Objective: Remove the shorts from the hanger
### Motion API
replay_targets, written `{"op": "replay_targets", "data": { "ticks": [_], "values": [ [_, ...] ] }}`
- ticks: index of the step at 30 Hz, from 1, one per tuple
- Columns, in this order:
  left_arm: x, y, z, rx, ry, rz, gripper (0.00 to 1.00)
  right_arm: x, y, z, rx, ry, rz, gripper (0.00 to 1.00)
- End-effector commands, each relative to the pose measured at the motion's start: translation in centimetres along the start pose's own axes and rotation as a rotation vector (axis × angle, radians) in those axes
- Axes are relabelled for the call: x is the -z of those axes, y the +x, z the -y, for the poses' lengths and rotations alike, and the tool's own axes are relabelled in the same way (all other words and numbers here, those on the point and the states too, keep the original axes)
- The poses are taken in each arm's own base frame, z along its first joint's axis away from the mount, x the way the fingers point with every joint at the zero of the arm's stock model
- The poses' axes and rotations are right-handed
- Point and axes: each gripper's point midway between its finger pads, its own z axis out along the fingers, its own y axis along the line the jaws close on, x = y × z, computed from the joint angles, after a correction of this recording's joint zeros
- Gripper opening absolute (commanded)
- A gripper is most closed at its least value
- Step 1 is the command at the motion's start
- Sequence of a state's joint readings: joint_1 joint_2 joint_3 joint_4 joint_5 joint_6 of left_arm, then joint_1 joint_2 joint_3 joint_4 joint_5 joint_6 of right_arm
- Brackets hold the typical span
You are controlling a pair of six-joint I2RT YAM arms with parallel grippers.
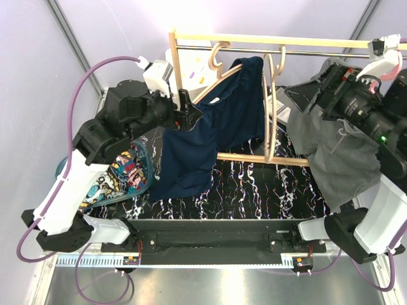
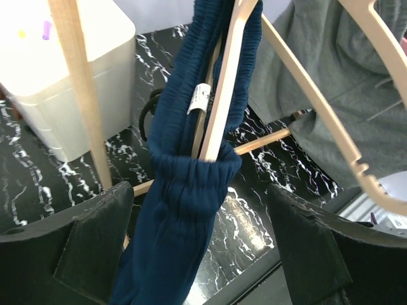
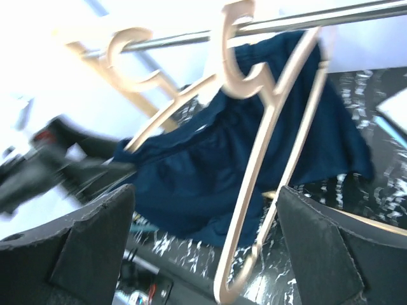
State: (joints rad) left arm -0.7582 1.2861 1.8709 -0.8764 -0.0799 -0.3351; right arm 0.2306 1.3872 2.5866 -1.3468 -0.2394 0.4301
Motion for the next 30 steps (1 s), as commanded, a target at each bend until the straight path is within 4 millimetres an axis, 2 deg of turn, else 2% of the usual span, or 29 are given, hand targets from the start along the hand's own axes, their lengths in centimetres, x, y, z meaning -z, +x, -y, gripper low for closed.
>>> {"op": "replay_targets", "data": {
  "ticks": [1, 2, 4, 5, 8, 9, 11, 12, 14, 15, 16, 20, 21, 22, 23, 24, 25, 30],
  "values": [
    [-1.3, -0.6, 1.3, -0.004, 0.074, 0.015, 0.86, 0.9, 1.6, -2.6, 0.038, -0.161, -0.084, 1.0],
    [-1.7, -0.3, 1.6, -0.004, 0.092, -0.001, 0.84, 0.6, 0.5, -3.7, 0.034, -0.216, -0.045, 1.0],
    [-2.0, -0.3, 1.9, -0.004, 0.105, -0.005, 0.8, 1.9, 0.2, -6.0, 0.041, -0.336, -0.028, 1.0],
    [-2.3, -0.2, 2.1, -0.006, 0.12, -0.015, 0.71, 1.6, -0.4, -6.9, 0.028, -0.385, -0.013, 1.0],
    [-2.8, -0.1, 2.8, -0.007, 0.157, -0.024, 0.6, 1.6, -0.3, -8.8, -0.007, -0.509, -0.05, 1.0],
    [-2.9, 0.0, 3.0, -0.007, 0.166, -0.029, 0.51, 1.1, 0.1, -9.1, -0.016, -0.539, -0.085, 1.0],
    [-3.4, 0.2, 3.3, -0.006, 0.182, -0.042, 0.4, 0.7, -0.1, -9.3, -0.018, -0.553, -0.09, 1.0],
    [-3.5, 0.2, 3.3, -0.006, 0.185, -0.044, 0.29, 0.8, -0.1, -9.4, -0.014, -0.558, -0.09, 1.0],
    [-3.7, 0.1, 3.7, -0.008, 0.204, -0.05, 0.2, 0.6, -0.3, -9.4, -0.006, -0.561, -0.082, 1.0],
    [-3.8, 0.1, 3.9, -0.011, 0.21, -0.05, 0.09, 0.5, -0.3, -9.4, -0.006, -0.563, -0.085, 1.0],
    [-3.9, 0.2, 4.0, -0.011, 0.215, -0.055, 0.01, 0.3, -0.2, -9.3, -0.011, -0.56, -0.092, 1.0],
    [-3.1, -1.4, 3.6, -0.004, 0.185, 0.013, 0.0, -0.5, 0.4, -8.8, -0.02, -0.55, -0.115, 1.0],
    [-3.3, -0.7, 3.1, -0.002, 0.173, 0.011, 0.0, -0.7, 0.5, -8.6, -0.021, -0.543, -0.118, 1.0],
    [-1.8, -3.0, 3.4, -0.014, 0.184, 0.129, 0.0, -0.8, 0.7, -8.5, -0.025, -0.539, -0.124, 1.0],
    [-1.2, -3.6, 3.2, -0.018, 0.181, 0.183, 0.0, -0.9, 0.7, -8.4, -0.019, -0.535, -0.123, 1.0],
    [-2.1, -2.1, 2.5, -0.021, 0.165, 0.183, 0.0, -1.1, 0.8, -8.2, -0.02, -0.529, -0.126, 1.0],
    [-0.3, -4.8, 2.8, -0.035, 0.183, 0.317, 0.0, -1.3, 1.1, -7.9, -0.018, -0.52, -0.135, 1.0],
    [-0.2, -5.9, 2.2, -0.126, 0.164, 0.428, 0.0, -2.3, 1.6, -7.2, -0.025, -0.493, -0.153, 1.0]
  ]
}}
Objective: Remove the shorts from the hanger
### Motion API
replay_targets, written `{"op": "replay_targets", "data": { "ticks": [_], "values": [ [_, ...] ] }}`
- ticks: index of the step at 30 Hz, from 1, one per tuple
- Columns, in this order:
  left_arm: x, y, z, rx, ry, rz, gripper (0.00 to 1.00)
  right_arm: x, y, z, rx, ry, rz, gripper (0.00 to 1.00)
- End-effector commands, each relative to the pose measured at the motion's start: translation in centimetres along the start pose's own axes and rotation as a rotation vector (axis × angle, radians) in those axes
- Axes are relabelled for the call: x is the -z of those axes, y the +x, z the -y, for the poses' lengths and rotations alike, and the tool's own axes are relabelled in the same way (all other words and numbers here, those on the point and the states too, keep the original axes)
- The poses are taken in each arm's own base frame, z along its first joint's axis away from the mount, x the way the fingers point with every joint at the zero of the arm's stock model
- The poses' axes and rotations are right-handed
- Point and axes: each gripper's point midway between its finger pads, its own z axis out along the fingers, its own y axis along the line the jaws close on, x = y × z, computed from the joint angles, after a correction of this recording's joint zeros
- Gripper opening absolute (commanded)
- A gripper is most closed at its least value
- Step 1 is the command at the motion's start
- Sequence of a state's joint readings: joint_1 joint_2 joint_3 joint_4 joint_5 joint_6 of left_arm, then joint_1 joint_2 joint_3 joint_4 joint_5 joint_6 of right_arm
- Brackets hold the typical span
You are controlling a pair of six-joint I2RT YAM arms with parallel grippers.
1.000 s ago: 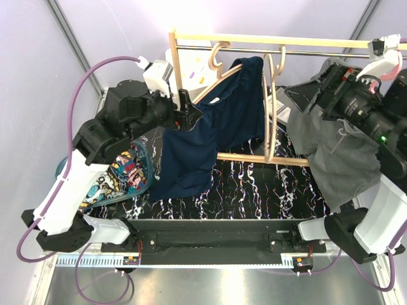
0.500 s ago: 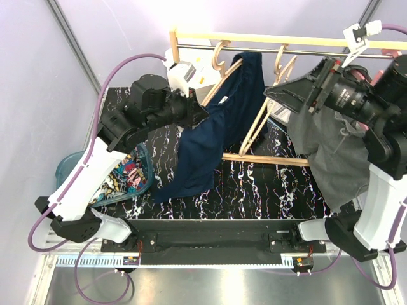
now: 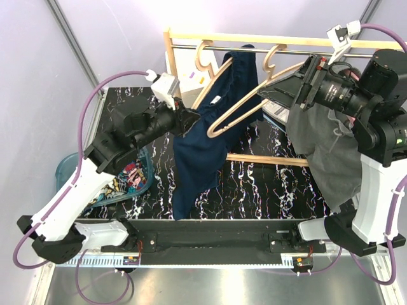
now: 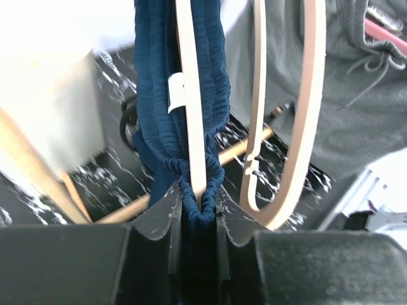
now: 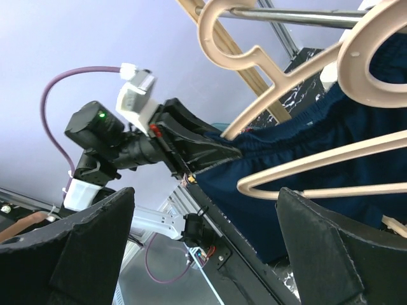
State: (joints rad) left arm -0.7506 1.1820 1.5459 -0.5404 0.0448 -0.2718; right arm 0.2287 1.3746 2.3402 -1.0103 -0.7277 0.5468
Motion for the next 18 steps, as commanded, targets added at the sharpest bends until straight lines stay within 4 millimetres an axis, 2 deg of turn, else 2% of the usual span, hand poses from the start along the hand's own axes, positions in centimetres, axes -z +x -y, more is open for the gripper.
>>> {"op": "replay_targets", "data": {
  "ticks": [1, 3, 4, 5, 7, 8, 11, 18],
  "values": [
    [1.3, -8.5, 0.8, -0.118, 0.02, 0.372, 0.0, 0.0, -0.3, -0.5, 0.047, -0.029, 0.009, 1.0],
    [1.2, -8.8, 0.8, -0.154, 0.021, 0.414, 0.0, -0.2, -0.3, -0.3, 0.044, -0.029, 0.003, 1.0],
    [1.9, -10.1, 1.0, -0.167, 0.03, 0.48, 0.0, -0.2, -0.4, -0.3, 0.049, -0.027, 0.003, 1.0],
    [1.5, -9.4, 0.9, -0.179, 0.03, 0.476, 0.0, -0.4, -0.4, -0.1, 0.046, -0.024, -0.004, 1.0],
    [2.1, -10.3, 1.0, -0.217, 0.033, 0.541, 0.0, -0.4, -0.4, 0.0, 0.048, -0.021, -0.009, 1.0],
    [1.7, -9.5, 0.6, -0.231, 0.026, 0.533, 0.0, -0.6, -0.4, 0.2, 0.046, -0.018, -0.014, 1.0],
    [1.7, -9.3, 0.2, -0.264, 0.004, 0.556, 0.0, -0.8, -0.2, 0.6, 0.043, -0.014, -0.022, 1.0],
    [4.6, -11.0, 0.0, -0.375, -0.038, 0.656, 0.0, -1.4, -0.2, 0.9, 0.027, -0.021, -0.039, 1.0]
  ]
}}
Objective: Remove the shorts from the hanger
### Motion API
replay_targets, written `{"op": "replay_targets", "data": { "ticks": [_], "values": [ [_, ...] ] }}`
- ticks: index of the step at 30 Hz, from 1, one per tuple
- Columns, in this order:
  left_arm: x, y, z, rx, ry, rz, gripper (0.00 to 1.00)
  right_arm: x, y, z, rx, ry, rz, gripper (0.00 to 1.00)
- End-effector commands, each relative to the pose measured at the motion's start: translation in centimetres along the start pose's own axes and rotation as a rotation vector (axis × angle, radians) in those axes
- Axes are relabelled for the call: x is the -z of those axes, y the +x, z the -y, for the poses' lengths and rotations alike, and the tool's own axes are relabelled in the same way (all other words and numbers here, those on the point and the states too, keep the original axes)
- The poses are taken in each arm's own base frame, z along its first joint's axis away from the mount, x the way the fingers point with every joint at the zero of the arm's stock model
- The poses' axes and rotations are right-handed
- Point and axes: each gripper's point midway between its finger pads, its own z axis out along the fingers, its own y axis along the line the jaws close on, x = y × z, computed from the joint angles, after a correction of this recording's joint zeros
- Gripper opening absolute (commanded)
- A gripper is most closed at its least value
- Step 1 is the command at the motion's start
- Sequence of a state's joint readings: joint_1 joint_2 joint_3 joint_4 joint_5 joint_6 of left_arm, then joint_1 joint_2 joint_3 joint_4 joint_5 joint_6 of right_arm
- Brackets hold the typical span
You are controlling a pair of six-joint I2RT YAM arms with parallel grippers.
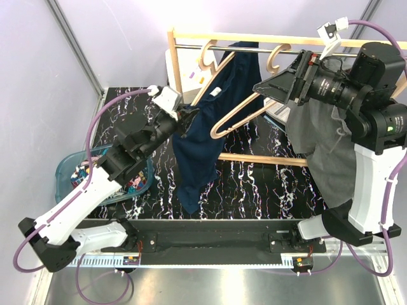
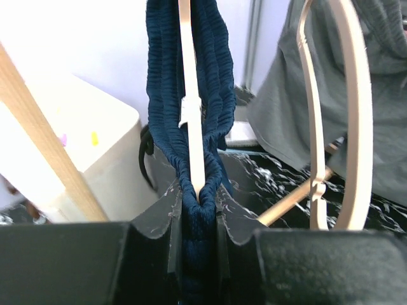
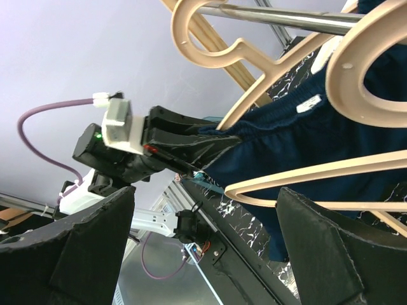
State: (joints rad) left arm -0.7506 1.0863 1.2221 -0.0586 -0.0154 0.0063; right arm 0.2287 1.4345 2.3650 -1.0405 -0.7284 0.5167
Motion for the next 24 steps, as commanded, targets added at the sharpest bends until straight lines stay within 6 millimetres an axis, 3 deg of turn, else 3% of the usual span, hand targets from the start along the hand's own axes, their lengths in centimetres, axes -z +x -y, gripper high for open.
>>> {"op": "replay_targets", "data": {
  "ticks": [1, 11, 17, 24],
  "values": [
    [3.9, -12.1, -1.1, -0.115, -0.051, 0.402, 0.0, 0.2, -0.3, -1.1, 0.036, -0.049, -0.001, 1.0],
    [6.3, -12.9, -1.0, -0.203, -0.042, 0.425, 0.0, -0.8, 0.5, -0.7, 0.029, -0.047, -0.041, 1.0],
    [7.2, -12.7, -0.5, -0.282, -0.013, 0.415, 0.0, -2.0, 2.4, -0.5, 0.044, -0.033, -0.108, 1.0],
    [5.8, -12.7, 0.4, -0.525, 0.066, 0.322, 0.0, -3.1, 3.4, -0.3, 0.036, -0.023, -0.138, 1.0]
  ]
}}
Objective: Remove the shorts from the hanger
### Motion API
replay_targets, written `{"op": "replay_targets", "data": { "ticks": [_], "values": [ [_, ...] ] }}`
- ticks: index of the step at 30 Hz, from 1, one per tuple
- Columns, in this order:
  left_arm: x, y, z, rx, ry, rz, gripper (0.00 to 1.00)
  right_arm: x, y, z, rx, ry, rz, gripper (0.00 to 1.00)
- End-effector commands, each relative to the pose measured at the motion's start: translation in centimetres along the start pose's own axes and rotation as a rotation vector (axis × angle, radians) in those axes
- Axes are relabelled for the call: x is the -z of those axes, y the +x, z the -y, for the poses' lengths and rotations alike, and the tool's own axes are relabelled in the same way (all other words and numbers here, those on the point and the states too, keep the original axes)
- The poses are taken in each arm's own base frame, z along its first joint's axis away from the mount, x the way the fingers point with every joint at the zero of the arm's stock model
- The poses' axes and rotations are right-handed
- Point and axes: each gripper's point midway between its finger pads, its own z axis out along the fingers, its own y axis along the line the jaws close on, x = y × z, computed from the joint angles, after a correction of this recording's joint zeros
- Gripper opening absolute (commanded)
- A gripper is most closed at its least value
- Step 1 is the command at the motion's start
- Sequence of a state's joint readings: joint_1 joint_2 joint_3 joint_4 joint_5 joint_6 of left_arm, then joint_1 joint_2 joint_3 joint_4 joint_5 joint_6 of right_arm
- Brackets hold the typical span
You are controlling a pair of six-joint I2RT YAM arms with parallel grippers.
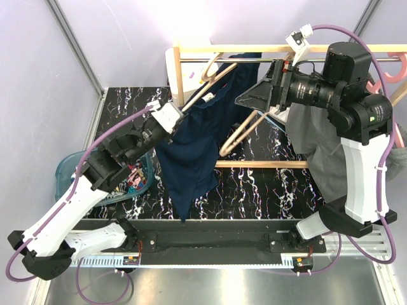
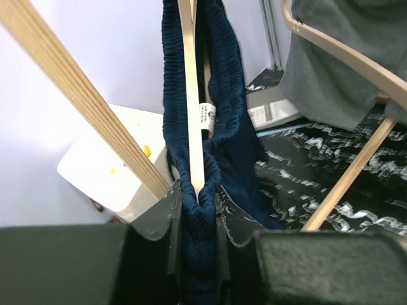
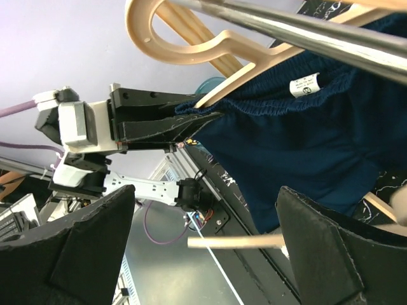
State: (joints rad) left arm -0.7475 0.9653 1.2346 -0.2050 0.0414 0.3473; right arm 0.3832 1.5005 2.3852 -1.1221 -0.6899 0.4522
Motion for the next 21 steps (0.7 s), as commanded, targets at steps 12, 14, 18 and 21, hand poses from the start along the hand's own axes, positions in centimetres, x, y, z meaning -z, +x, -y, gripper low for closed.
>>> {"op": "replay_targets", "data": {
  "ticks": [12, 14, 18, 21],
  "values": [
    [1.6, -9.5, -5.8, -0.539, -0.186, 0.18, 0.0, -1.2, -0.2, 1.4, -0.005, 0.046, -0.008, 1.0],
    [1.7, -9.8, -6.6, -0.524, -0.241, 0.193, 0.0, -1.4, -0.6, 1.5, -0.025, 0.061, 0.0, 1.0],
    [1.8, -9.0, -7.3, -0.454, -0.315, 0.212, 0.0, -1.7, -1.8, 1.4, -0.078, 0.068, 0.045, 1.0],
    [1.8, -8.9, -7.3, -0.416, -0.329, 0.23, 0.0, -1.9, -2.0, 1.1, -0.108, 0.051, 0.053, 1.0]
  ]
}}
